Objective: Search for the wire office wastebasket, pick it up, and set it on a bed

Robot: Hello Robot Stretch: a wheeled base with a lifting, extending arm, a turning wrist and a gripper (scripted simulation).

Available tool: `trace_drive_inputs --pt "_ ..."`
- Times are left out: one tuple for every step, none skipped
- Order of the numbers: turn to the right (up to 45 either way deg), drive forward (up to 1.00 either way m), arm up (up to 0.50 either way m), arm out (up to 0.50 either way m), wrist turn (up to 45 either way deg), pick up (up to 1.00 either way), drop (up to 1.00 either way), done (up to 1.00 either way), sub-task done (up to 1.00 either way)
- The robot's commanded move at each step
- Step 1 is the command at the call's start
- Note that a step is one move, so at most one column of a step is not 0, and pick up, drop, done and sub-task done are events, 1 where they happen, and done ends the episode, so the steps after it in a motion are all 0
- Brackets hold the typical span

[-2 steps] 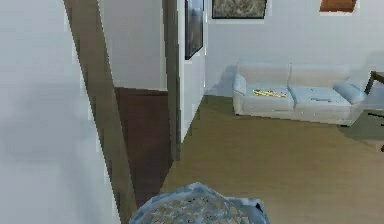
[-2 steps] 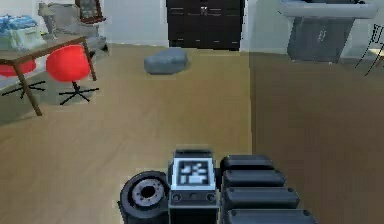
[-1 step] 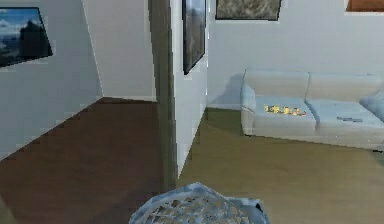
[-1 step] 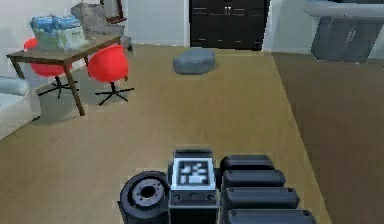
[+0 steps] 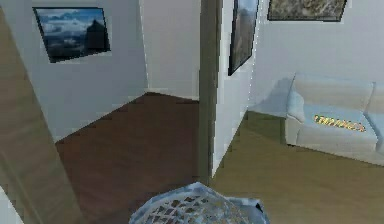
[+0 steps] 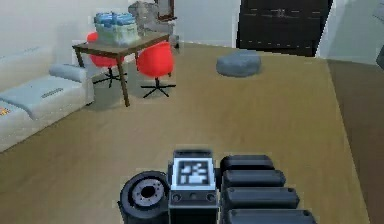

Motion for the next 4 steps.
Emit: trace_drive_inputs --pt "0.0 0.80 0.00 0.00 0.0 0.00 0.00 0.00 0.00" --pt "-45.0 0.00 0.00 0.00 0.0 0.00 0.00 0.00 0.00" --pt "-24.0 0.00 0.00 0.00 0.0 0.00 0.00 0.00 0.00" --pt "0.0 1.00 0.00 0.00 0.0 0.00 0.00 0.00 0.00"
